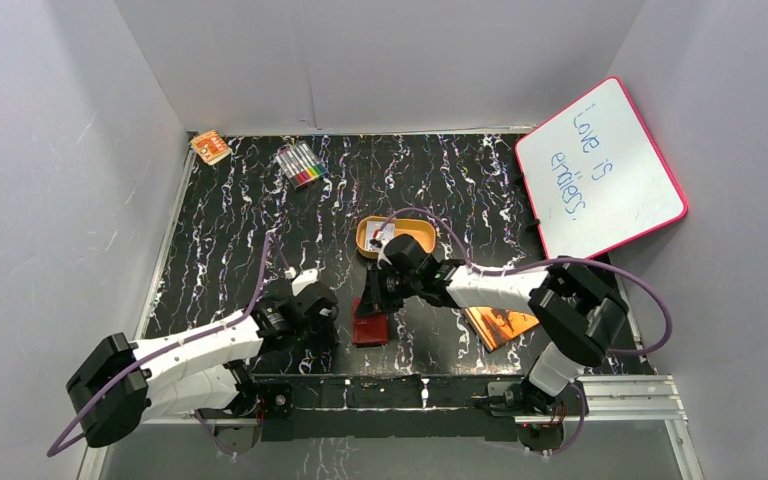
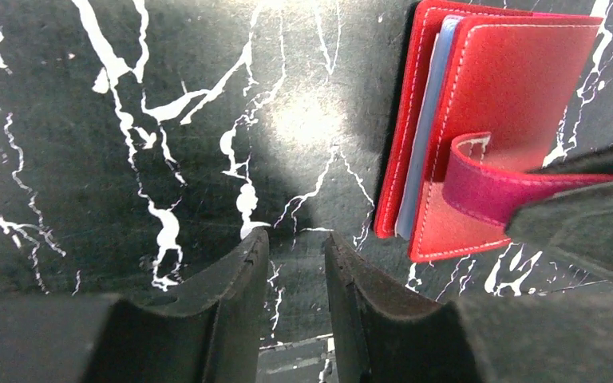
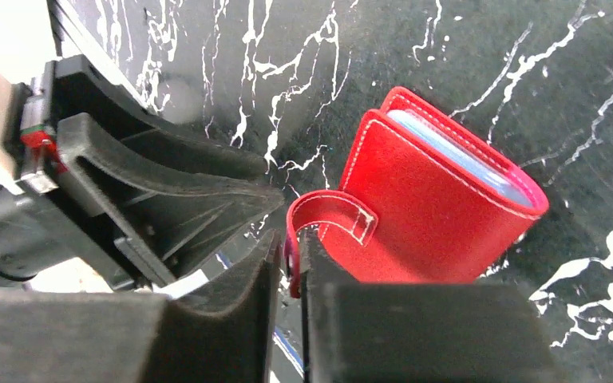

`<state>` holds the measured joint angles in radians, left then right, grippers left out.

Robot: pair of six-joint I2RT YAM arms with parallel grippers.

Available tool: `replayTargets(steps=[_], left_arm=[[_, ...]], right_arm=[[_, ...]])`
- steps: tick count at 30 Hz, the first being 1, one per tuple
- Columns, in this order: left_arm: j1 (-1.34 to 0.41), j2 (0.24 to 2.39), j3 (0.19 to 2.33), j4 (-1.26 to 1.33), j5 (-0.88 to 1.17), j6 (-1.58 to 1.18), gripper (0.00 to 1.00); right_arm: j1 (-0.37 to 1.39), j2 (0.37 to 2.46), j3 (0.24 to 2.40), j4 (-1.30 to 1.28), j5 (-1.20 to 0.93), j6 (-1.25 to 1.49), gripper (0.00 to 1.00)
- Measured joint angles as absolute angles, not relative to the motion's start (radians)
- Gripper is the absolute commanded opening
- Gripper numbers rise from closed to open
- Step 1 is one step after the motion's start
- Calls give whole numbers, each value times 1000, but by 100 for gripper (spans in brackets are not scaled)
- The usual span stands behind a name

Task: Put the credit cards into the card holder
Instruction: Close the card holder at the center of the board.

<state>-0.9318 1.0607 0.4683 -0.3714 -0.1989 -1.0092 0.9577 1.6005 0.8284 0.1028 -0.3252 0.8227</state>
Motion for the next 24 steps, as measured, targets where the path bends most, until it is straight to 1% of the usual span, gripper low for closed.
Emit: replayTargets(steps=[1,2,5,6,9,13,17,19,21,22,24], left_arm=[[-932,1048,468,-384,-201,-1013,33],[-932,1035,468,-396,-204,-1016,34],[-932,1002,468,-426,-215,-1025,39],[-931,989,468,-440,-223,-1028,42],[-932,958,476,-482,-242,-1035,47],[-931,916,506,-532,-272,-1044,51],[-932,882,547,-564,-305,-1052,53],[-932,873,564,-578,-321,-1057,54],[-931,867,575,-591,-334,-1062,55],[-932,864,582,-598,-341,-1067,56],[-932,855,594,-610,-356,-1074,57]], right_arm=[[961,1614,839,101,-326,825,44],[965,1630,856,96,-327,822,51],[973,1637,882,65,-330,817,64],[976,1636,892,52,-330,812,74],[978,1623,926,-4,-327,790,80],[978,1551,958,-113,-300,749,80],[978,1415,959,-218,-238,707,78],[977,1341,955,-255,-199,693,72],[973,1280,937,-267,-165,683,59],[969,1252,919,-271,-152,679,49],[961,1224,880,-271,-133,675,34]])
